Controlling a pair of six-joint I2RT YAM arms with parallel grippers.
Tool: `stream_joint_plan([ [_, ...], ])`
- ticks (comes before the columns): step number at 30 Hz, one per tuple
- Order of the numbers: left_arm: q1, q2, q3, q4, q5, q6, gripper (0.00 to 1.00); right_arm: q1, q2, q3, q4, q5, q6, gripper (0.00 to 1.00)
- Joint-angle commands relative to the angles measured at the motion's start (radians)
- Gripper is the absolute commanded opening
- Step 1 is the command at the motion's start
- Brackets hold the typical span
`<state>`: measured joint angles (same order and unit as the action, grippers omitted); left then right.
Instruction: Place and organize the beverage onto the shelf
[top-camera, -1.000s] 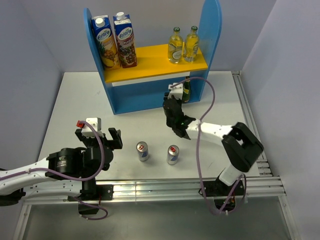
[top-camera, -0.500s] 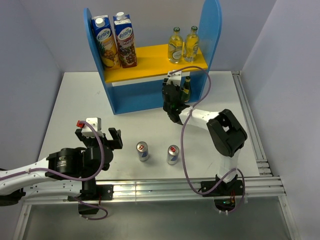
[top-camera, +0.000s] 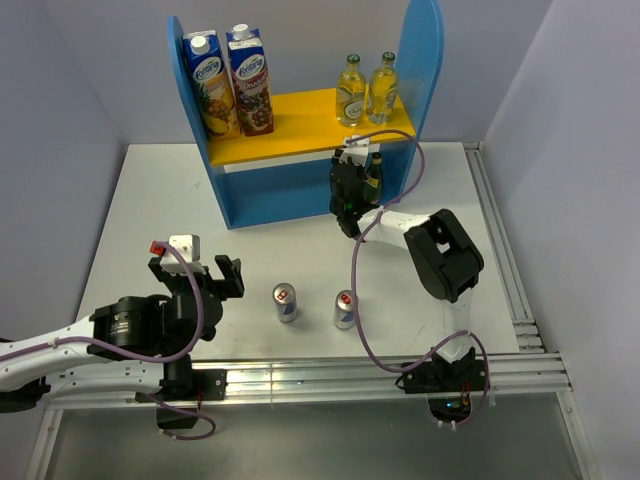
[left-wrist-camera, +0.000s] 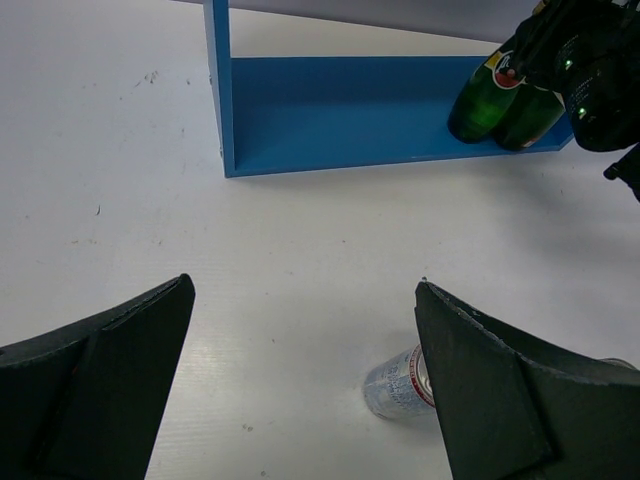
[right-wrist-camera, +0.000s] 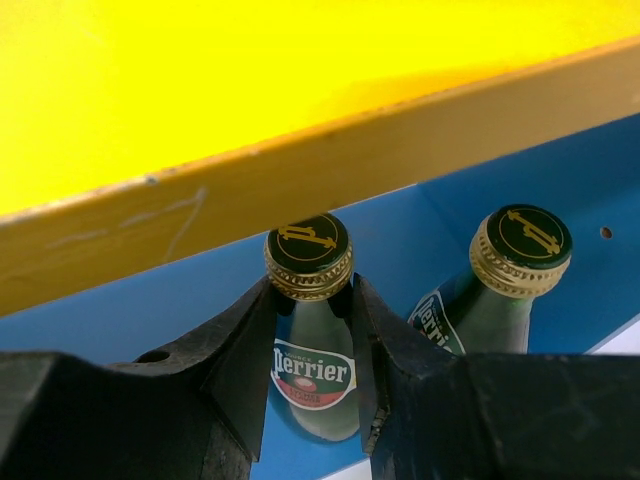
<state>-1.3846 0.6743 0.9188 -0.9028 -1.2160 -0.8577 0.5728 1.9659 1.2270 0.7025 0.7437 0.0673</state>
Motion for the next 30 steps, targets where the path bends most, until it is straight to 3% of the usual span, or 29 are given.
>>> stream_joint_plan([
  [1,-0.002,0.008,0.005,0.016,0.006,0.014,0.99,-0.008,-0.006,0.071,0.118,0.046,-0.018,0.0],
  [4,-0.002,0.008,0.003,0.013,0.006,0.011,0.99,-0.008,0.005,0.103,0.057,0.04,-0.006,0.02],
  [5,-0.002,0.007,0.005,0.013,0.006,0.009,0.99,-0.008,0.005,0.112,0.04,0.042,0.0,0.12],
  [6,-0.002,0.005,0.005,0.016,0.007,0.014,0.99,-0.008,0.005,0.112,0.031,0.042,0.003,0.44],
  [8,-0.002,0.004,0.003,0.021,0.007,0.017,0.99,-0.008,0.001,0.106,0.031,0.036,0.006,0.65],
  [9,-0.002,0.004,0.002,0.024,0.007,0.02,0.99,-0.007,-0.004,0.104,0.025,0.036,0.011,0.8],
  [12,-0.002,0.007,0.002,0.021,0.01,0.02,0.99,-0.007,-0.015,0.111,-0.001,0.039,0.019,0.92],
  [23,-0.002,0.005,0.002,0.019,0.006,0.019,0.99,0.027,-0.137,0.017,-0.067,0.051,0.077,0.97],
  [30,-0.002,0.022,-0.008,0.033,0.007,0.035,0.99,0.116,-0.353,-0.116,-0.167,0.126,0.115,0.99],
])
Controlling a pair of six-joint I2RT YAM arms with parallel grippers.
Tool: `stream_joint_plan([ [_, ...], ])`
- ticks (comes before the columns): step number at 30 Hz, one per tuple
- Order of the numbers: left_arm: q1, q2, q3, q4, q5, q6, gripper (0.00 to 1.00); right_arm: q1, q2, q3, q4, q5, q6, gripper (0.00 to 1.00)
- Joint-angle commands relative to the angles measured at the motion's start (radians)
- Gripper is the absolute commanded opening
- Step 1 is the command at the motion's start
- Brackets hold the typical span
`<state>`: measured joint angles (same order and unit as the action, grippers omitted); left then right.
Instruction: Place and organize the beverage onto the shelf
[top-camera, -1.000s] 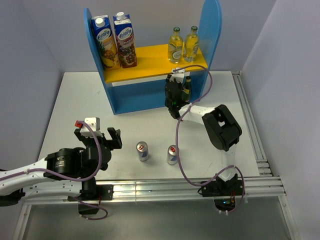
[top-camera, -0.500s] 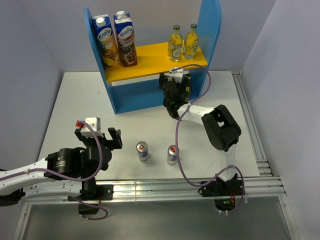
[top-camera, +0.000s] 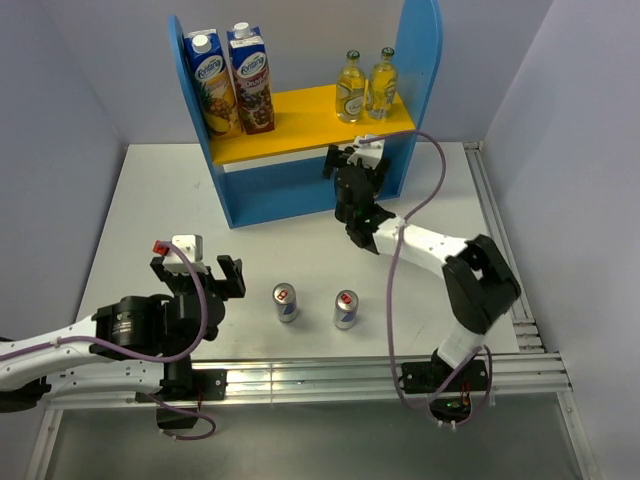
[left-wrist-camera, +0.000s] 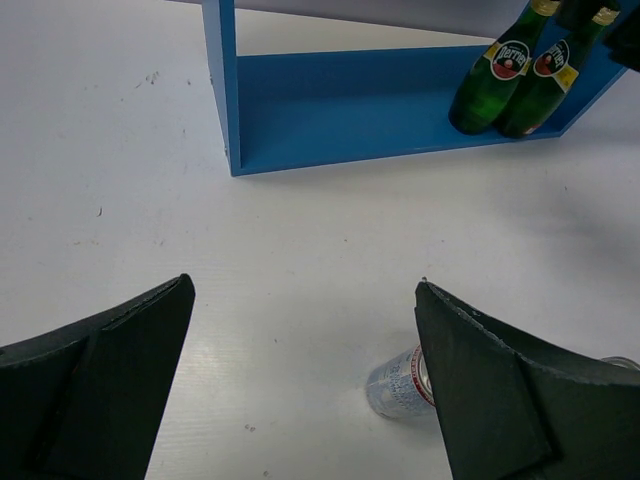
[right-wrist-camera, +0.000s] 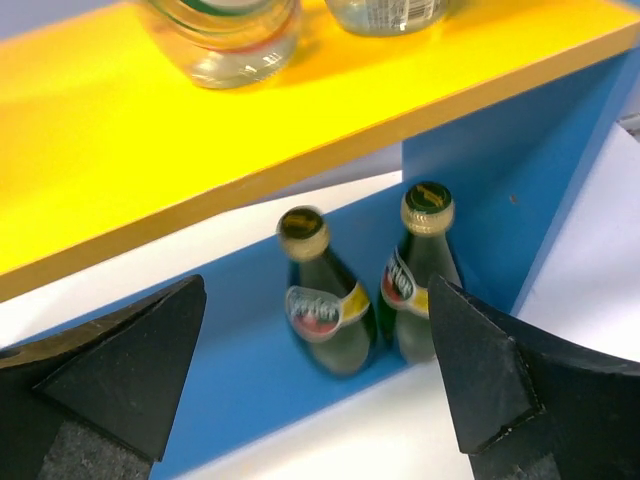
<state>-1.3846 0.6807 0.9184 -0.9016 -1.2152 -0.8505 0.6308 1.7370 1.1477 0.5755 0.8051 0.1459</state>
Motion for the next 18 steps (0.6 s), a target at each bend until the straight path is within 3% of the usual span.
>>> stream_joint_plan([
  [1,-0.002,0.019,-0.007,0.038,0.006,0.036,0.99,0.075,-0.157,-0.048,-0.069,0.071,0.046,0.99],
  [5,-0.002,0.086,-0.03,0.112,0.032,0.105,0.99,0.165,-0.344,-0.098,-0.323,0.085,0.202,0.99],
  [11,-0.01,0.307,0.033,0.104,0.125,0.004,0.99,0.43,-0.7,-0.265,-0.673,0.2,0.398,1.0],
  [14,-0.054,0.318,-0.038,0.243,0.189,-0.024,0.99,0.574,-0.833,-0.322,-0.891,0.223,0.539,1.0],
  [18,-0.088,0.27,-0.191,0.391,0.236,-0.07,0.99,0.762,-0.902,-0.31,-1.335,0.298,0.831,1.0],
])
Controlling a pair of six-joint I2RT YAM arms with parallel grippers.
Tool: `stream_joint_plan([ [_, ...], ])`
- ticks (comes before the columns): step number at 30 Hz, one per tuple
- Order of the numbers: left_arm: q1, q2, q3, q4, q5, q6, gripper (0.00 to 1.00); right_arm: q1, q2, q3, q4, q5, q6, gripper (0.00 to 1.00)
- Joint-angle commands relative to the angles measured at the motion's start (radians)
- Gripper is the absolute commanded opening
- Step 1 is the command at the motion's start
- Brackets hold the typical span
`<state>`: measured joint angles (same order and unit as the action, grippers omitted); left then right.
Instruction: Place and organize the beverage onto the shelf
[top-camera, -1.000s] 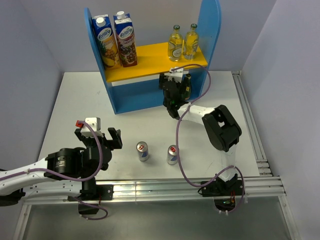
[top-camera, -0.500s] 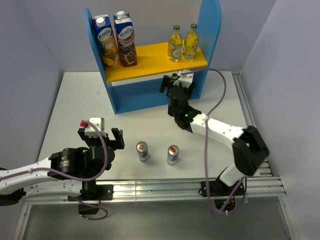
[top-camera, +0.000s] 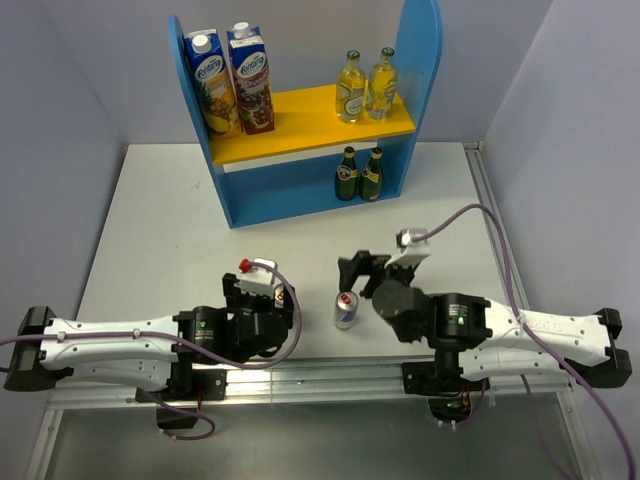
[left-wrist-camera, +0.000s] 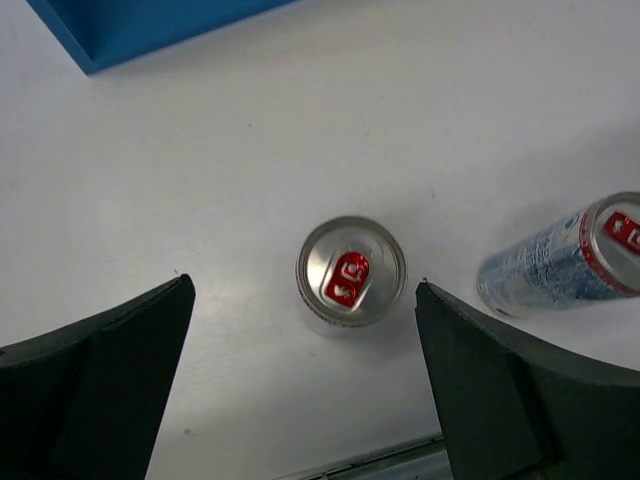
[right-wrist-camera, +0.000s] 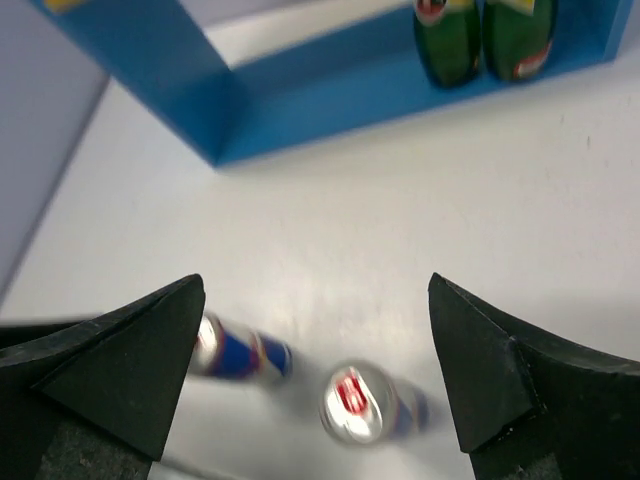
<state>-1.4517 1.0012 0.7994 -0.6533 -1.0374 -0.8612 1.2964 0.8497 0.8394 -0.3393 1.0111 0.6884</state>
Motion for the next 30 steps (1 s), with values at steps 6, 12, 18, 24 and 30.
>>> stream_joint_plan([
  [6,-0.03,-0.075,-0.169,0.26,0.091,-0.107,0.99,0.344,0.07,0.064,-0.864,0.13,0.756,1.0],
  [12,-0.035,0.057,-0.198,0.339,0.074,-0.145,0.99,0.432,0.206,0.044,-1.019,0.1,1.05,1.0],
  [18,-0.032,0.154,-0.239,0.446,0.054,-0.133,0.99,0.448,0.068,-0.182,-0.61,0.027,0.835,1.0],
  [24,0.051,0.22,-0.279,0.628,0.105,-0.04,0.99,0.316,-0.035,-0.374,-0.202,-0.098,0.544,1.0],
  [30,0.115,0.3,-0.276,0.774,0.102,0.054,0.52,0.233,0.052,-0.413,0.003,-0.131,0.418,1.0],
])
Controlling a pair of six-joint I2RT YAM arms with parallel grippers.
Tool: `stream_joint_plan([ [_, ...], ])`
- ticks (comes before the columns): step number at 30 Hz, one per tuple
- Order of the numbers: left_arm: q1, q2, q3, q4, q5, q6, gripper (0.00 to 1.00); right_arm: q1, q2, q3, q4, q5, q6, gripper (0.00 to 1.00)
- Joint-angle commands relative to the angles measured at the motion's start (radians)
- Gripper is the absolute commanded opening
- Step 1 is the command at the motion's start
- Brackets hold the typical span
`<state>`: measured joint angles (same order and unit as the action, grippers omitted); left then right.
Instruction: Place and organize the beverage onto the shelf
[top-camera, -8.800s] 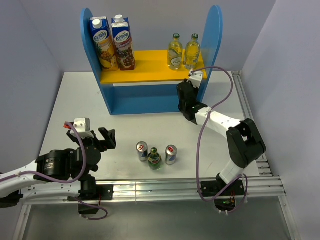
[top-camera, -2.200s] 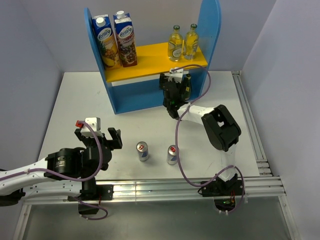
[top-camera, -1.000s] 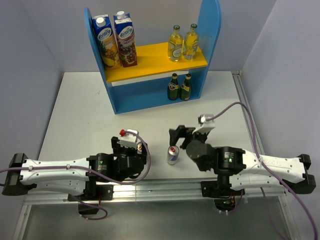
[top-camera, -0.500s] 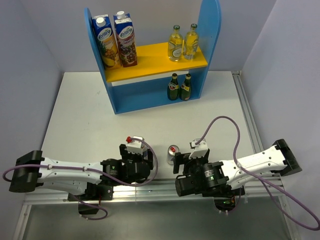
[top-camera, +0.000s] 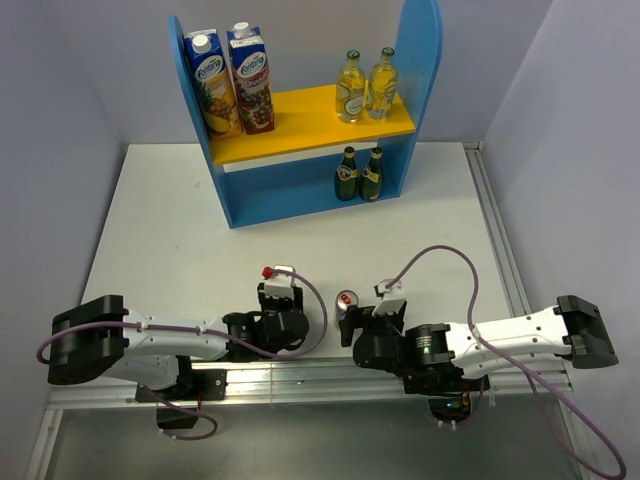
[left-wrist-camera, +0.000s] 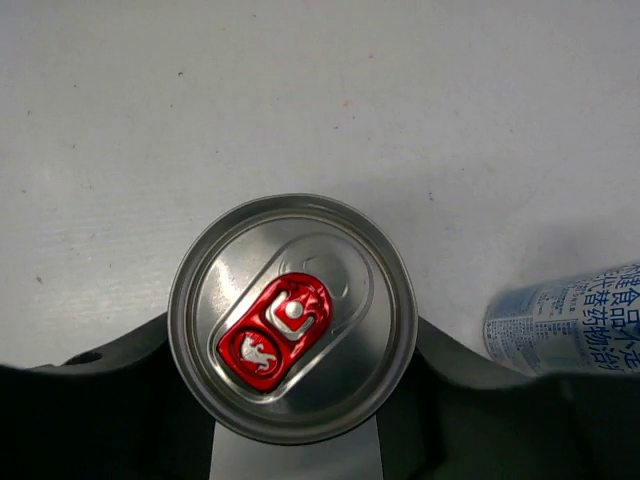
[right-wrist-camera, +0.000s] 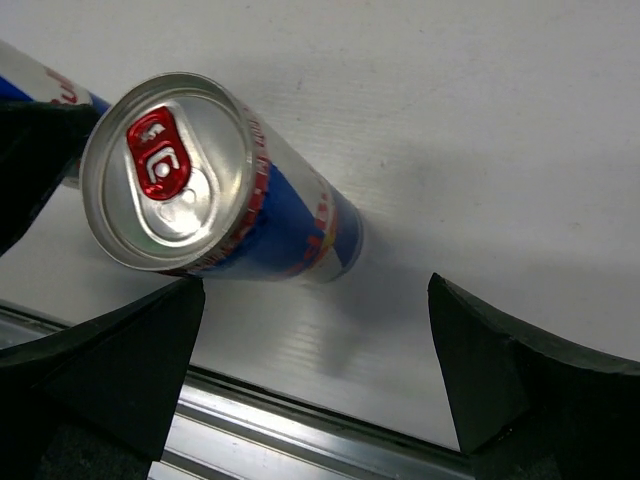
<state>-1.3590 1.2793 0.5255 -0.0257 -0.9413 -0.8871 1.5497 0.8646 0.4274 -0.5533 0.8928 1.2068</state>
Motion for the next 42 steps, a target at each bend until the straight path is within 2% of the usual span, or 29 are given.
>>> stream_joint_plan([
  [1,0.029,0.031,-0.002,0.164,0.007,0.088,0.43,-0.034,0.051,-0.001,0.236,-0.012,-0.108,1.0],
  [2,0.046,0.043,-0.001,0.19,0.012,0.106,0.37,-0.042,0.075,-0.001,0.275,-0.017,-0.131,1.0],
  [3,0.055,0.051,0.001,0.201,0.021,0.112,0.26,-0.049,0.088,-0.001,0.294,-0.015,-0.139,1.0],
  [6,0.083,0.071,0.014,0.217,0.027,0.131,0.08,-0.071,0.137,0.002,0.358,-0.014,-0.164,1.0],
  [9,0.107,0.077,0.024,0.228,0.033,0.146,0.0,-0.08,0.189,0.01,0.389,0.017,-0.167,1.0],
  [13,0.141,0.054,0.021,0.254,0.053,0.175,0.0,-0.086,0.249,0.019,0.389,0.081,-0.126,0.98],
  [16,0.19,0.031,0.01,0.289,0.076,0.211,0.0,-0.085,0.286,0.011,0.392,0.129,-0.08,0.87],
  [17,0.207,0.026,0.005,0.303,0.099,0.235,0.0,-0.085,0.304,0.01,0.392,0.136,-0.069,0.74],
  [19,0.256,0.014,0.004,0.334,0.119,0.26,0.0,-0.094,0.336,0.014,0.383,0.15,-0.049,0.55],
  [20,0.289,0.012,0.008,0.342,0.139,0.287,0.0,-0.096,0.346,0.014,0.394,0.156,-0.053,0.37],
  [22,0.325,0.008,0.016,0.352,0.16,0.31,0.0,-0.103,0.373,0.017,0.395,0.159,-0.047,0.25],
  [28,0.457,0.031,0.06,0.408,0.229,0.382,0.0,-0.108,0.418,0.025,0.394,0.156,-0.026,0.12],
  [29,0.493,0.035,0.079,0.414,0.239,0.392,0.0,-0.108,0.418,0.022,0.398,0.155,-0.024,0.06],
  [36,0.639,0.121,0.198,0.446,0.311,0.447,0.0,-0.103,0.422,0.005,0.42,0.132,-0.021,0.0],
  [42,0.731,0.233,0.309,0.46,0.364,0.479,0.0,-0.085,0.433,-0.024,0.417,0.12,0.036,0.0],
])
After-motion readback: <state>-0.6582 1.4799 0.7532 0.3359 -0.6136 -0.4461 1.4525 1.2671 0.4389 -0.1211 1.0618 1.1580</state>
